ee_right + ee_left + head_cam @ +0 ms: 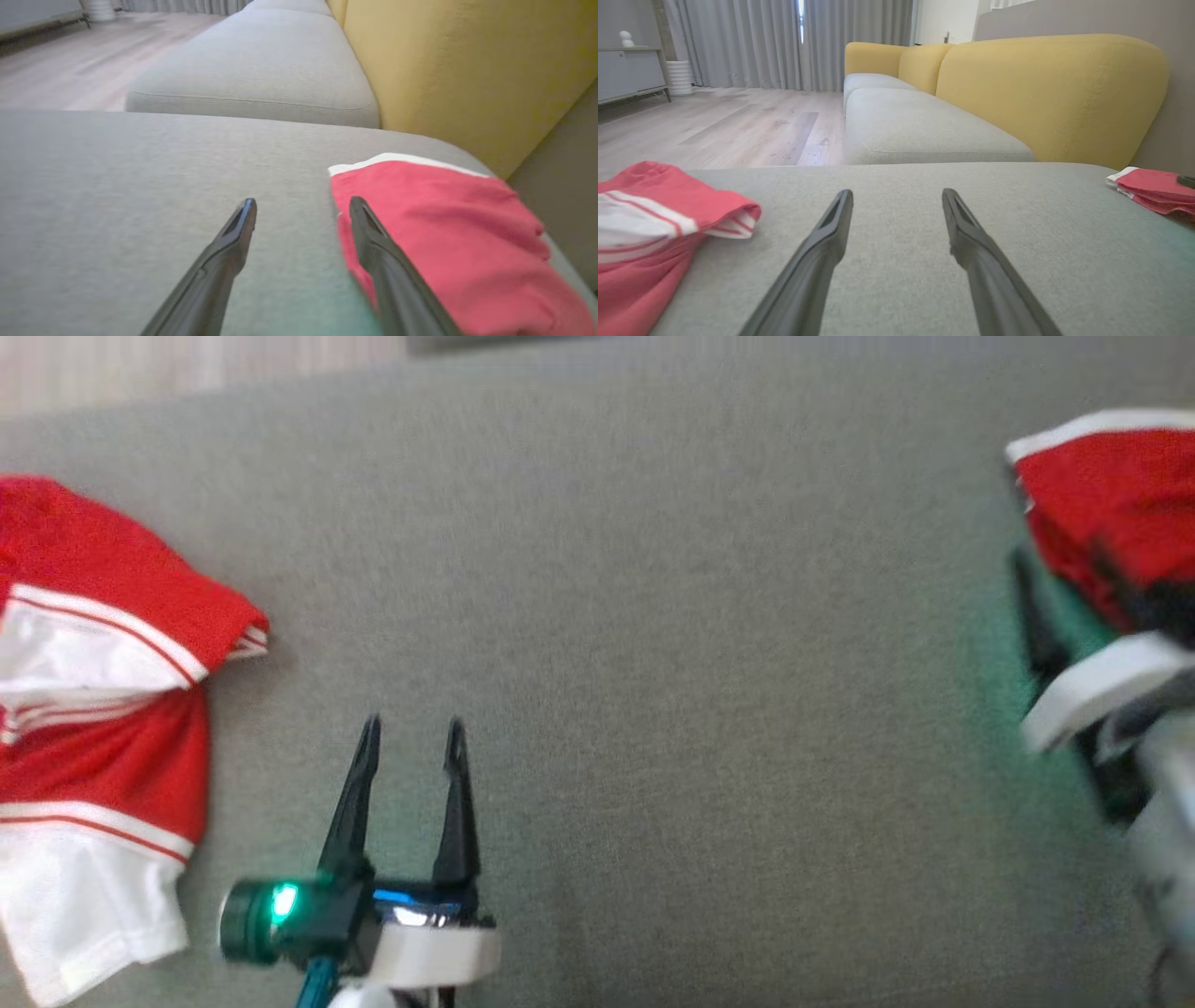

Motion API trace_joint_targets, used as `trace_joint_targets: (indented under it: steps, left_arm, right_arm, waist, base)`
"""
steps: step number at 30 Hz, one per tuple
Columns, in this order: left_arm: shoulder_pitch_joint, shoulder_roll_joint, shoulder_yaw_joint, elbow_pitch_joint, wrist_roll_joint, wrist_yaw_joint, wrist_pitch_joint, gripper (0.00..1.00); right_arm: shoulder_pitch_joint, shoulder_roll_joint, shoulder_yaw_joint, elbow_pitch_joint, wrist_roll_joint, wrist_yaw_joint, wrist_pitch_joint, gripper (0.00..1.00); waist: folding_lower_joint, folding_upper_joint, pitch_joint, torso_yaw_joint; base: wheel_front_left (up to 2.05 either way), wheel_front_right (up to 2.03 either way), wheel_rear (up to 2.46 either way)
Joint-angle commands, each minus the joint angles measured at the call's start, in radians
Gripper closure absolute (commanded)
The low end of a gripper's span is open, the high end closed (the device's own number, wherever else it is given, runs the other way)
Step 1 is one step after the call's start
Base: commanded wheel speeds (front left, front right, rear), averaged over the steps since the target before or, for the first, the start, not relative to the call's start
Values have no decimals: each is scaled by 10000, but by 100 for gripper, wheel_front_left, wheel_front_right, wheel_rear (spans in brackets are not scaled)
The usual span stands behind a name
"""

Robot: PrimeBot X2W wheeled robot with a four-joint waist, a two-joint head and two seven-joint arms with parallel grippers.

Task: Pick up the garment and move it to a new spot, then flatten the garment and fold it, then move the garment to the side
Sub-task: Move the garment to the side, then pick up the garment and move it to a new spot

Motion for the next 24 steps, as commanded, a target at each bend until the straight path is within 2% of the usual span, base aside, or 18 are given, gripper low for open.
trace_joint_targets:
  steps: [1,4,5,7,11,12,15,24]
  left_arm:
    - [169,-41,426,-195,-96,98,-51,0]
    - [669,-41,760,29,-295,106,-51,0]
    - [669,-41,760,29,-295,106,-51,0]
    - [1002,-41,1000,205,-362,79,-51,0]
    - [1306,-41,1422,367,-116,81,-51,0]
    - [1366,-41,1620,317,38,56,-51,0]
    - [1485,-41,1941,-7,102,-80,-51,0]
    - [2589,-11,2757,-154,598,-809,-51,0]
  right_arm:
    - [573,126,35,-597,-23,63,-131,0]
    - [1785,917,-187,-1510,-182,63,-134,0]
    - [1785,917,-187,-1510,-182,63,-134,0]
    - [2623,1415,-464,-2188,-304,63,-134,0]
    - [4066,1952,-980,-4220,-598,63,-135,0]
    - [4747,2077,-1393,-5085,-891,63,-136,0]
    - [5737,2427,-1981,-5999,-1179,63,-136,0]
    - [7413,3216,-2699,-6591,-2486,63,-137,0]
  waist:
    - [2,0,-1144,77]
    - [2,0,-1938,179]
    - [2,0,-1938,179]
    - [2,0,-2415,257]
    - [2,0,-2901,471]
    - [2,0,-3102,588]
    - [2,0,-3357,740]
    - [2,0,-3726,855]
  base:
    - [0,0,0]
    - [0,0,0]
    - [0,0,0]
    - [0,0,0]
    - [0,0,0]
    - [0,0,0]
    - [0,0,0]
    - [0,0,0]
